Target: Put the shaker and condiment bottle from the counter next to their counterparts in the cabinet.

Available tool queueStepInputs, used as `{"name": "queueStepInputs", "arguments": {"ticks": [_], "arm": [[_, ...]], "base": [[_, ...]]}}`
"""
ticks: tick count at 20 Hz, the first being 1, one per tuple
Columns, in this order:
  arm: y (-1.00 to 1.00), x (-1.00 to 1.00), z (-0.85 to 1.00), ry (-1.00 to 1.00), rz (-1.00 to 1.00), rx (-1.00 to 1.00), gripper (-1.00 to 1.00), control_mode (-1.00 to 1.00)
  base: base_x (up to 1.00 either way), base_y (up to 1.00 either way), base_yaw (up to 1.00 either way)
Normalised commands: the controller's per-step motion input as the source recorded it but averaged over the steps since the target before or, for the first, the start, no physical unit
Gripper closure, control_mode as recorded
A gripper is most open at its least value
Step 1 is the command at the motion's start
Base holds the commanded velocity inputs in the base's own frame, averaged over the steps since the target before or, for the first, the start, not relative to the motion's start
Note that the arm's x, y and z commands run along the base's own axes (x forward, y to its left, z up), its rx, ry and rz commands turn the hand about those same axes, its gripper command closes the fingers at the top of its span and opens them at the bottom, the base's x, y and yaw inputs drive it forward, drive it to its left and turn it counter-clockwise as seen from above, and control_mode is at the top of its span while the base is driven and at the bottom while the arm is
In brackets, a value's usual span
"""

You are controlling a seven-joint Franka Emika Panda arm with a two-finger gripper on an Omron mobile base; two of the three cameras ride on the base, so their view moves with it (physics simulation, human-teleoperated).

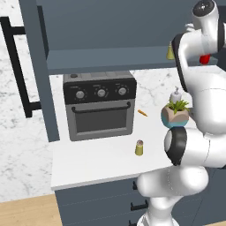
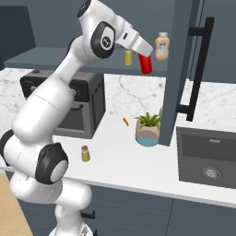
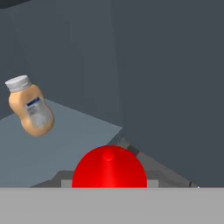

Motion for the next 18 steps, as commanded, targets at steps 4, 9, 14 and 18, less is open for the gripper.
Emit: {"name": "queueStepInputs", "arguments": {"ticks": [4, 9, 14, 18], "arm": [[-0.22, 0.25, 0.00, 0.01, 0.05, 0.00, 1.00, -1.00], [-0.14, 0.18, 0.00, 0.00, 0.04, 0.00, 1.00, -1.00], [-0.08, 0.14, 0.00, 0.00, 0.05, 0.00, 1.00, -1.00], [-0.06, 0.17, 0.00, 0.00, 0.04, 0.00, 1.00, -1.00]], "base": [[0.00, 0.00, 0.00], [0.00, 0.00, 0.00], [0.00, 0.00, 0.00], [0.00, 0.00, 0.00]]}}
